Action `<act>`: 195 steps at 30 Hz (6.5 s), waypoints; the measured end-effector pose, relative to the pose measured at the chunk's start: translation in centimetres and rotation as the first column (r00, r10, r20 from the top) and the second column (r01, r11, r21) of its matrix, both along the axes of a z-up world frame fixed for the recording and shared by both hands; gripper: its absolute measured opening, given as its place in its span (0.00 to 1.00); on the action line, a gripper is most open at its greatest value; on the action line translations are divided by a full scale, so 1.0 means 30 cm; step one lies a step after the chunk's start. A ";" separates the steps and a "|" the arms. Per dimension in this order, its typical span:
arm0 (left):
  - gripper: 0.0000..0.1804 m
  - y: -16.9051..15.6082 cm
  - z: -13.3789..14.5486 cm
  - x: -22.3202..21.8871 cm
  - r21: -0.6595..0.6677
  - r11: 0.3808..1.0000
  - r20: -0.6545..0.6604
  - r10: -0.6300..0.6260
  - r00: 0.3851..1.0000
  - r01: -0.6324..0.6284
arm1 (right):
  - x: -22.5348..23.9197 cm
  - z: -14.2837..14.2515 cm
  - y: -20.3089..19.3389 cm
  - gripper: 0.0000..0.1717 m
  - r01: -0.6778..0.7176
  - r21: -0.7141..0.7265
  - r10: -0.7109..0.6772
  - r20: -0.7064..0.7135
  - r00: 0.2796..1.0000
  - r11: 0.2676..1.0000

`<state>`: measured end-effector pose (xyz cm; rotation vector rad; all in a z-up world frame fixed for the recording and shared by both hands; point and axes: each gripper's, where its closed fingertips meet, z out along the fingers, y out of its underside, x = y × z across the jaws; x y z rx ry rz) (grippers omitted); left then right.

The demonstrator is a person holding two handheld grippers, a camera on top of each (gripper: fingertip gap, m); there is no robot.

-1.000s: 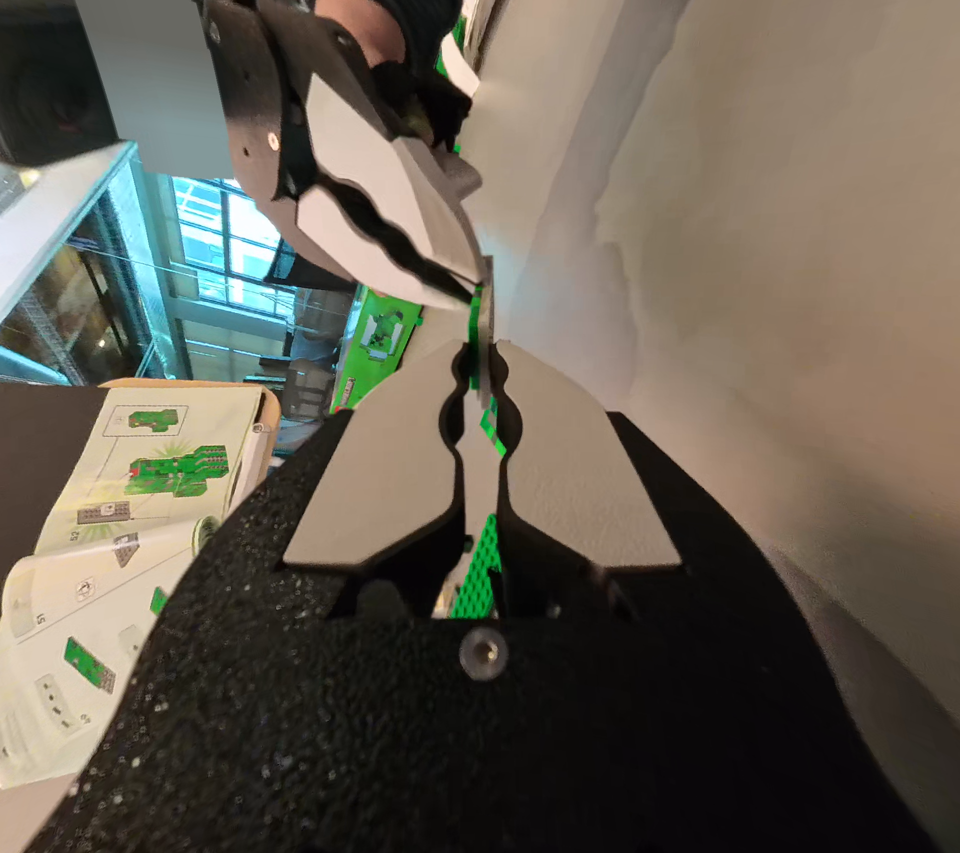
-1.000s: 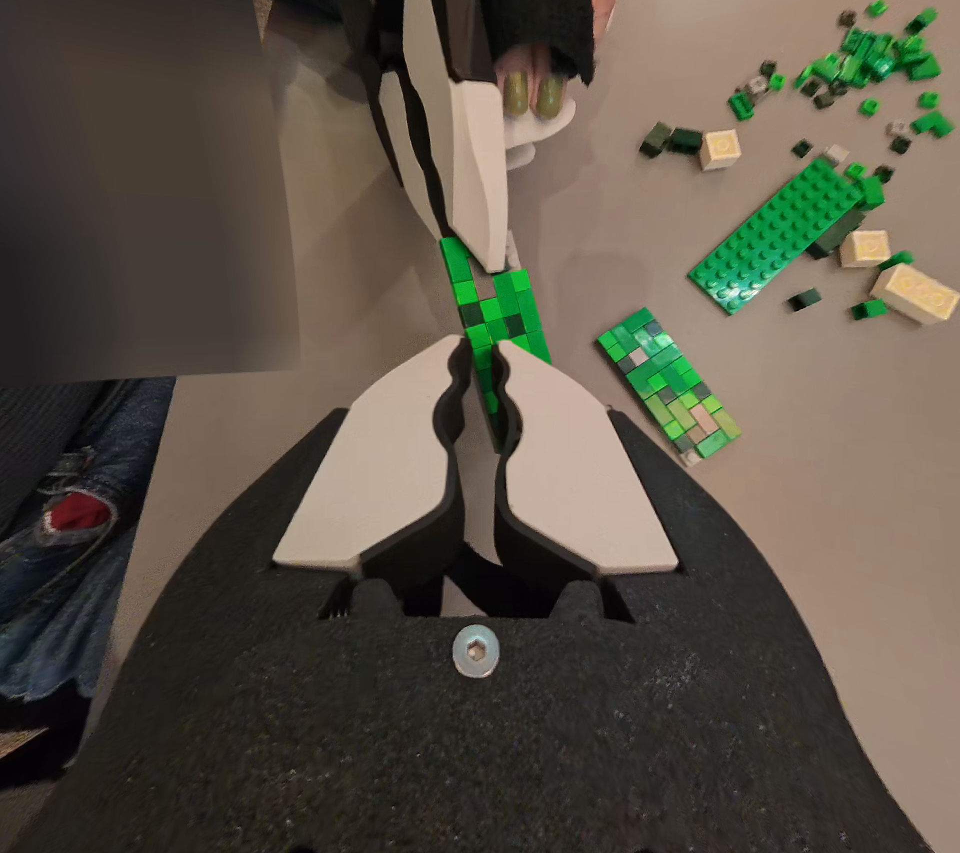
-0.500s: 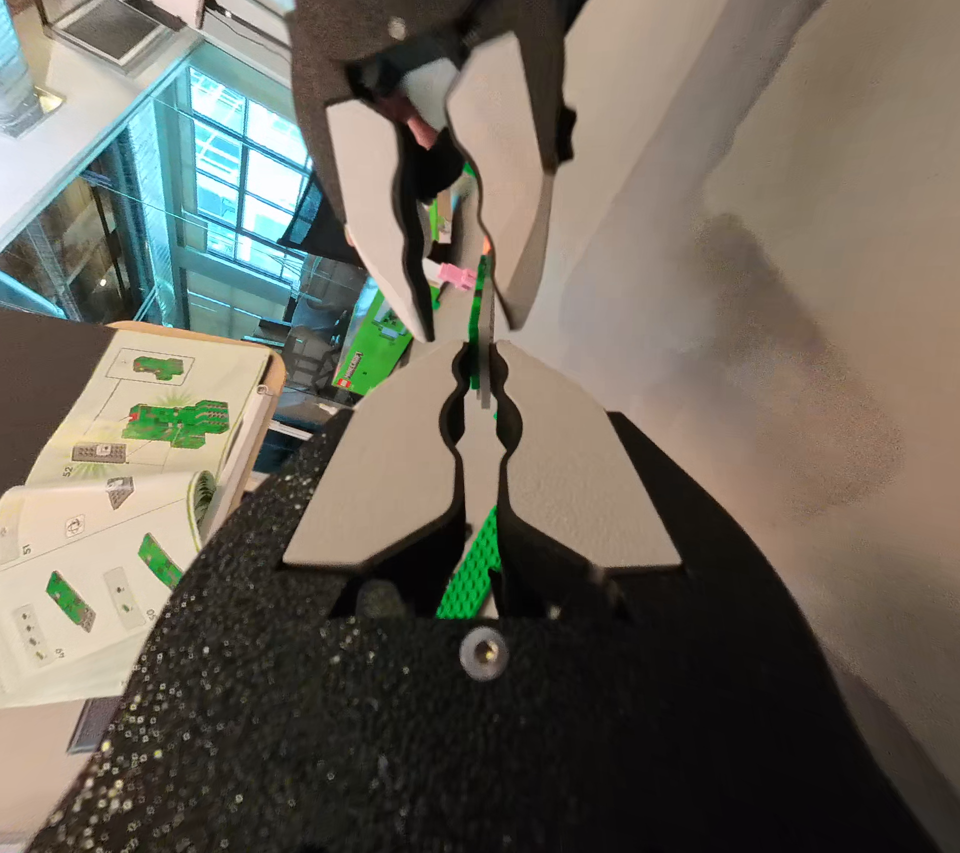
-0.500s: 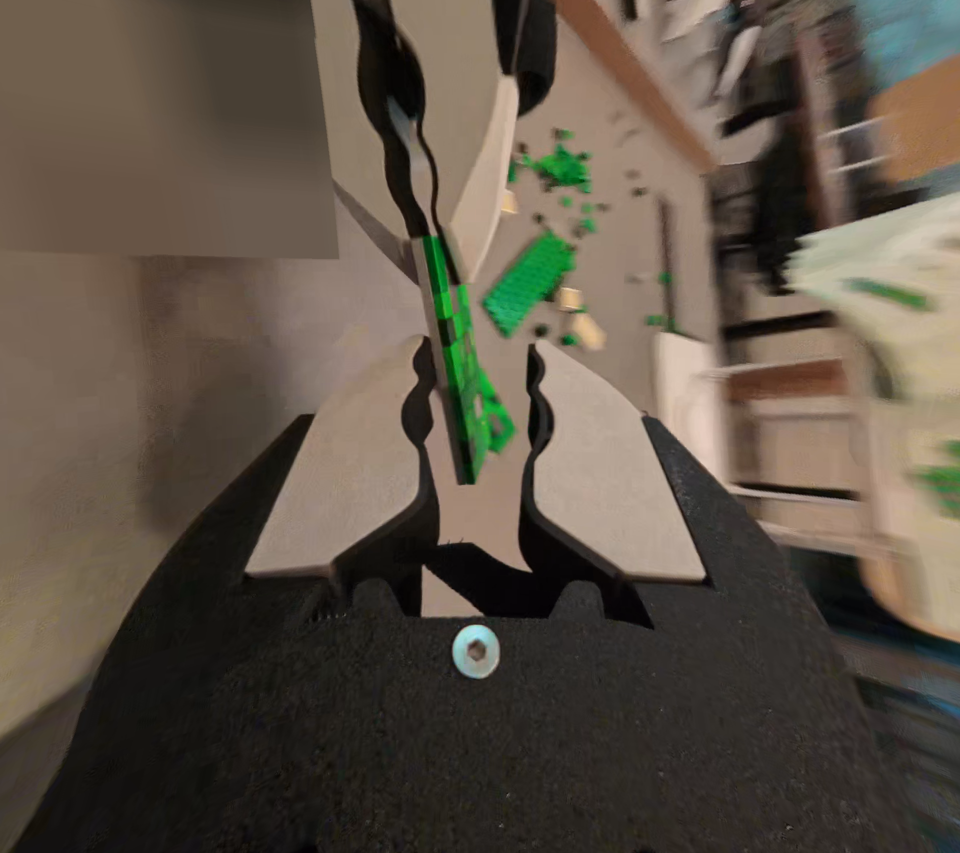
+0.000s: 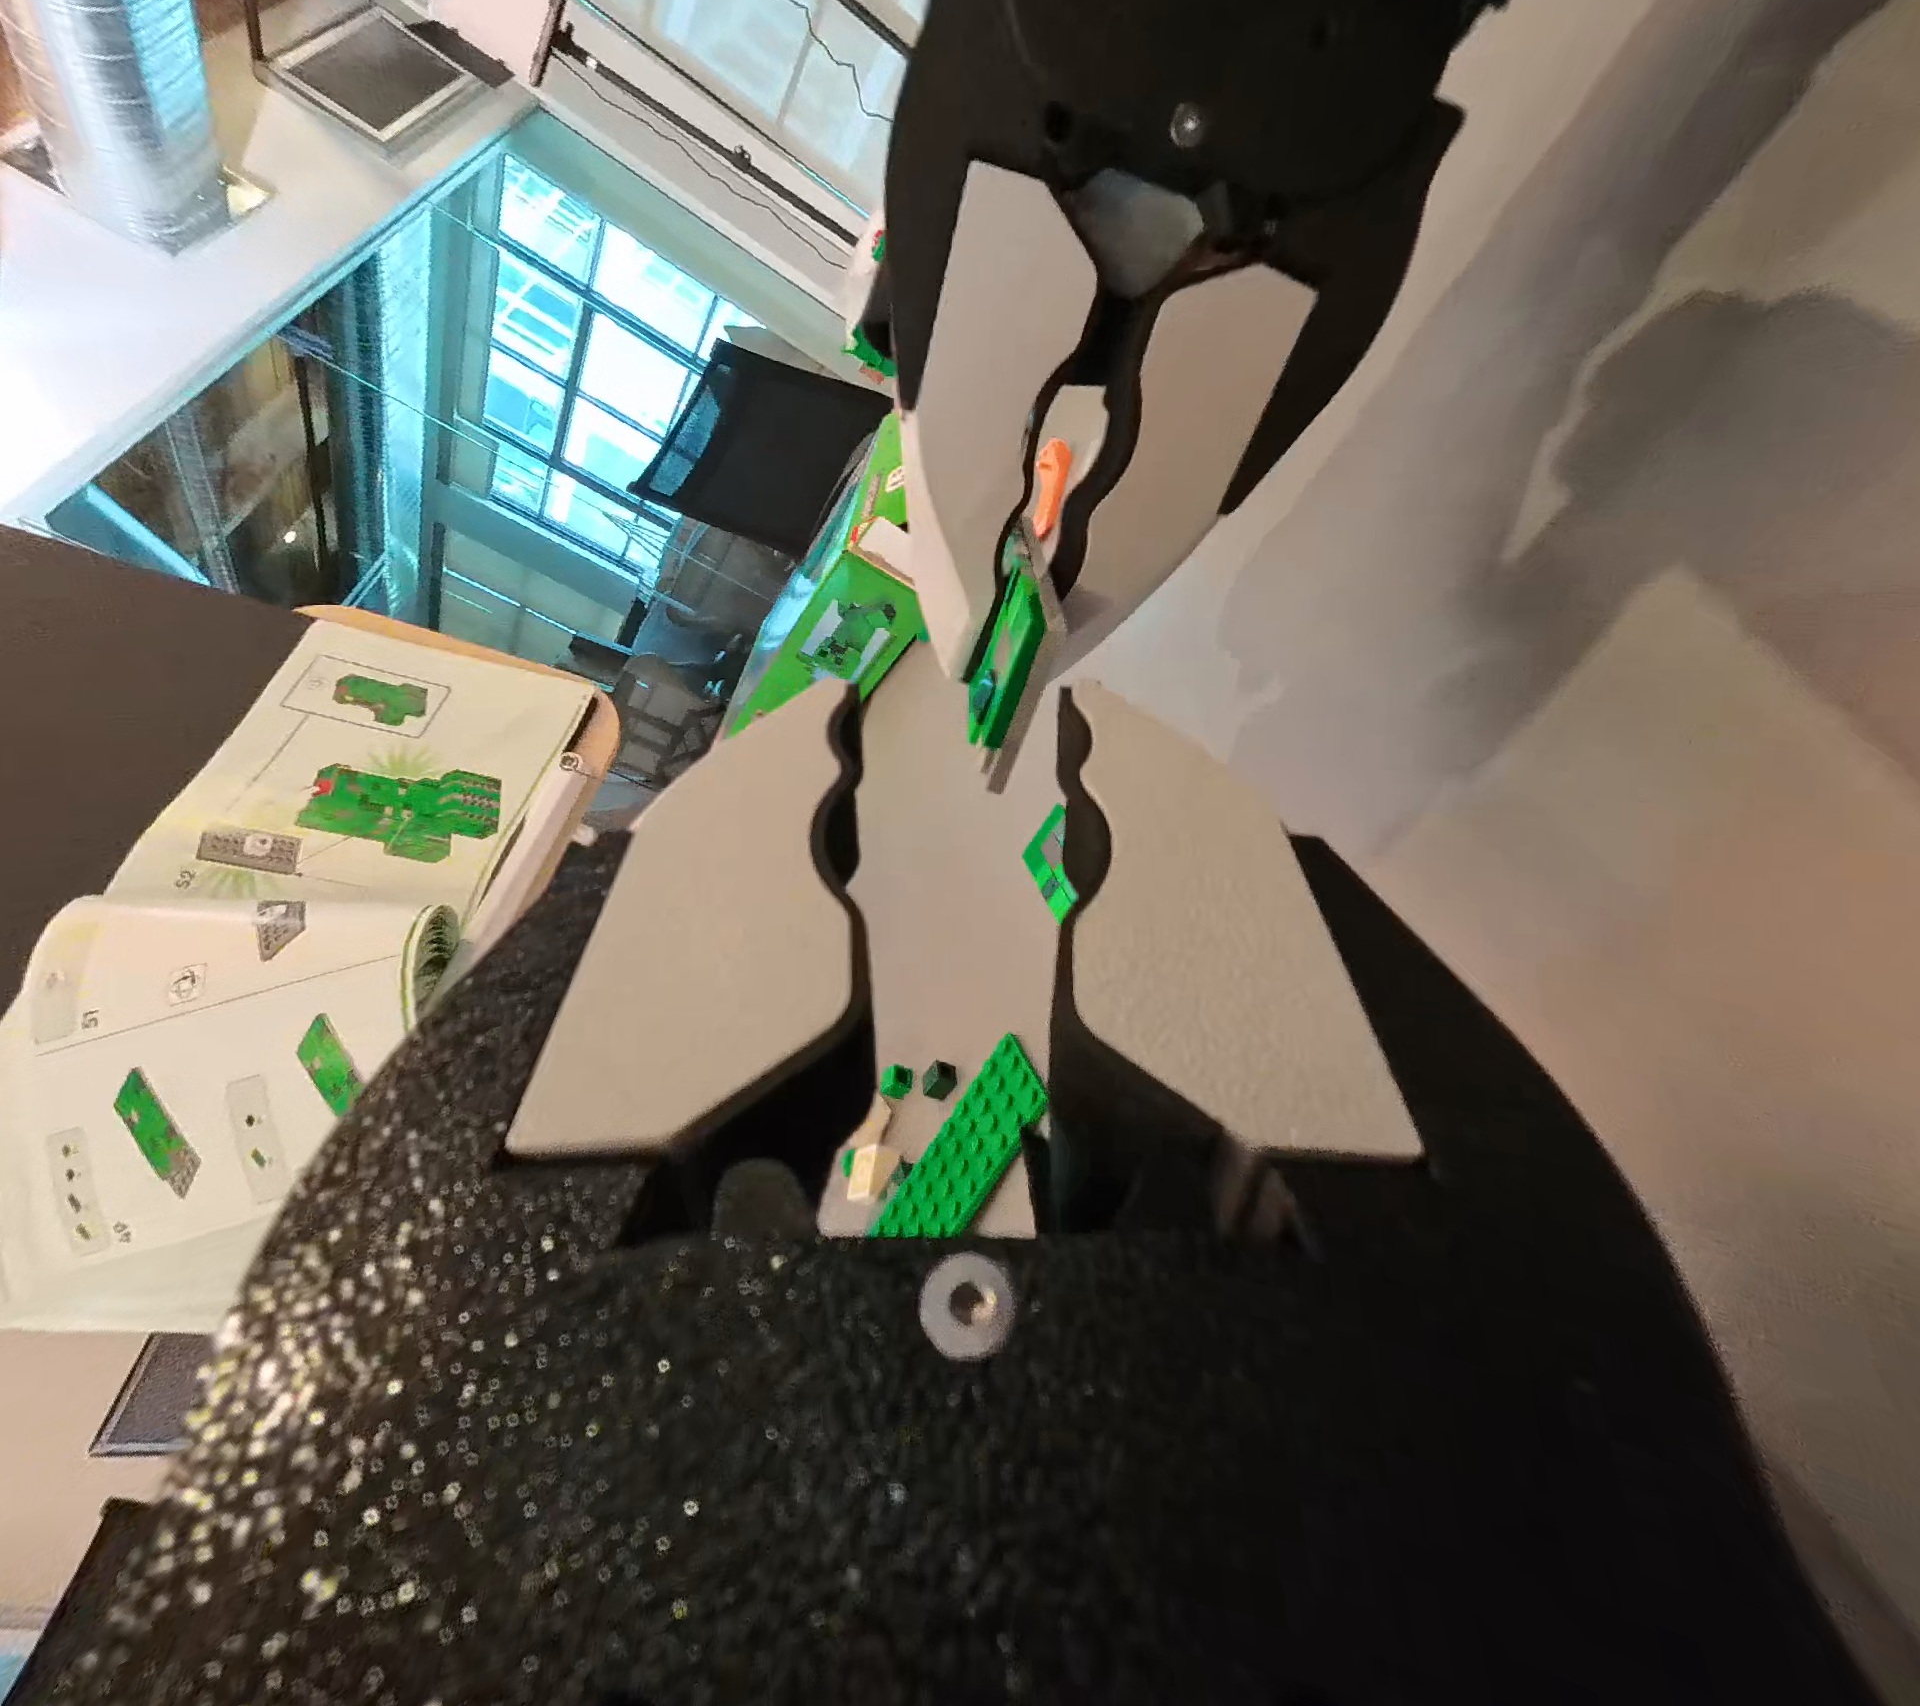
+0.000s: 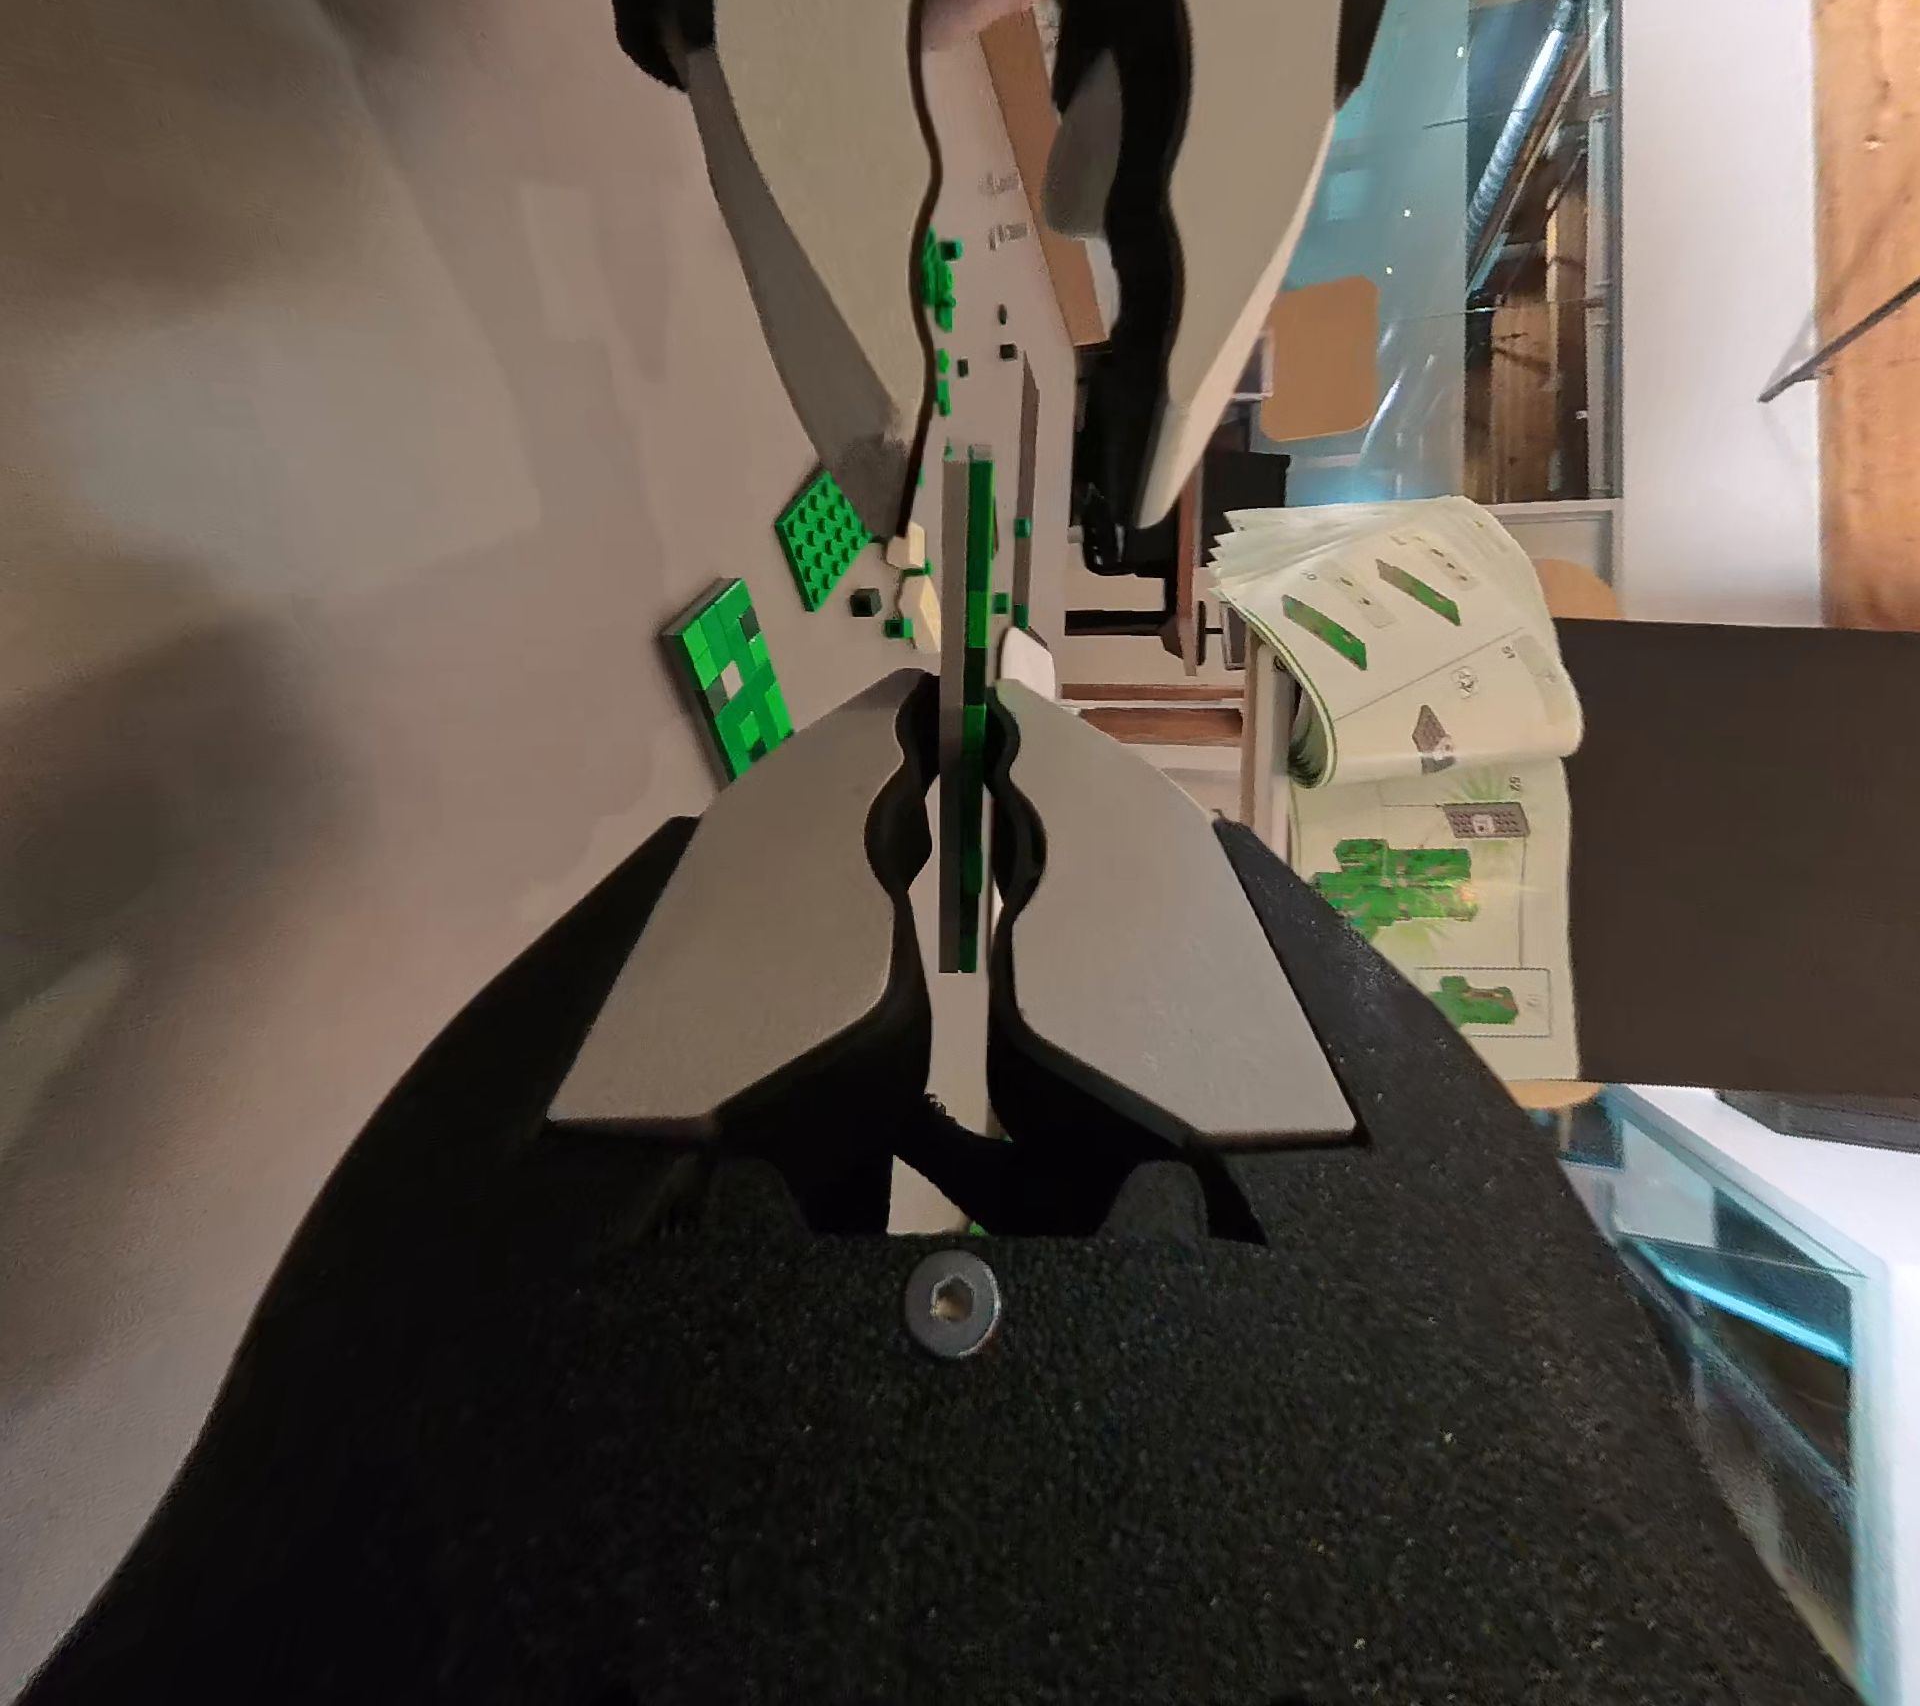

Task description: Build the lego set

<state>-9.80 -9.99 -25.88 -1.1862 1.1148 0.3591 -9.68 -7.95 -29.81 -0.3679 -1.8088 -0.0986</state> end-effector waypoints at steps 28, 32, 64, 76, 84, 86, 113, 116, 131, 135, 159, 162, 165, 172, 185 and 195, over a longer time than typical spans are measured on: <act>0.36 0.063 -0.070 -0.034 -0.584 0.788 0.599 0.256 0.759 0.195 | -0.032 0.034 0.070 0.03 0.136 0.326 -0.080 -0.180 0.980 0.936; 0.25 0.017 -0.017 -0.028 -0.530 0.712 0.835 0.344 0.429 0.460 | -0.043 0.111 0.056 0.03 0.174 0.355 -0.067 -0.294 0.953 0.919; 0.03 -0.218 -0.213 -0.360 -0.496 0.397 0.563 0.824 -0.062 0.772 | -0.537 -0.021 0.116 0.13 0.151 -0.719 0.406 0.539 0.738 0.679; 0.03 -0.210 -0.236 -0.393 -0.465 0.425 0.569 0.815 -0.105 0.776 | -0.746 -0.200 0.068 0.07 0.159 -0.615 0.420 0.683 0.598 0.773; 0.03 -0.210 -0.236 -0.396 -0.461 0.437 0.572 0.812 -0.117 0.772 | -0.754 -0.197 0.056 0.04 0.153 -0.610 0.424 0.689 0.588 0.778; 0.03 -0.210 -0.234 -0.400 -0.457 0.457 0.569 0.810 -0.144 0.763 | -0.739 -0.151 0.025 0.04 0.136 -0.664 0.464 0.640 0.613 0.736; 0.03 -0.190 -0.222 -0.354 -0.487 0.581 0.620 0.756 -0.210 0.652 | -0.435 -0.059 -0.253 0.04 -0.109 -0.604 0.543 0.604 0.583 0.789; 0.03 -0.191 -0.221 -0.353 -0.484 0.582 0.624 0.753 -0.209 0.654 | -0.429 -0.055 -0.255 0.04 -0.101 -0.604 0.546 0.620 0.563 0.790; 0.03 -0.193 -0.217 -0.346 -0.485 0.577 0.634 0.749 -0.190 0.658 | -0.407 -0.031 -0.254 0.09 -0.069 -0.618 0.562 0.655 0.505 0.783; 0.03 -0.197 -0.220 -0.328 -0.510 0.552 0.646 0.752 -0.130 0.660 | -0.426 0.007 -0.253 0.09 0.197 -0.765 0.635 0.626 0.453 0.613; 0.03 -0.215 -0.217 -0.278 -0.530 0.474 0.659 0.752 -0.009 0.703 | -0.338 -0.037 -0.272 0.05 0.649 -0.558 0.763 0.644 -0.054 0.517; 0.03 -0.217 -0.216 -0.271 -0.531 0.463 0.661 0.750 0.005 0.710 | -0.330 -0.036 -0.273 0.04 0.638 -0.559 0.766 0.638 -0.078 0.530; 0.03 -0.218 -0.216 -0.269 -0.530 0.460 0.660 0.751 0.006 0.712 | -0.330 -0.038 -0.275 0.04 0.629 -0.566 0.765 0.640 -0.072 0.532; 0.03 -0.222 -0.194 -0.278 -0.515 0.507 0.704 0.710 0.003 0.691 | -0.338 -0.018 -0.284 0.05 0.570 -0.665 0.796 0.604 0.033 0.482; 0.03 -0.230 -0.179 -0.267 -0.562 0.560 0.749 0.657 0.087 0.609 | -0.324 -0.015 -0.293 0.05 0.408 -0.751 0.779 0.612 0.136 0.519; 0.03 -0.233 -0.189 -0.246 -0.602 0.551 0.743 0.652 0.151 0.578 | -0.303 -0.021 -0.294 0.04 0.385 -0.786 0.791 0.581 0.191 0.484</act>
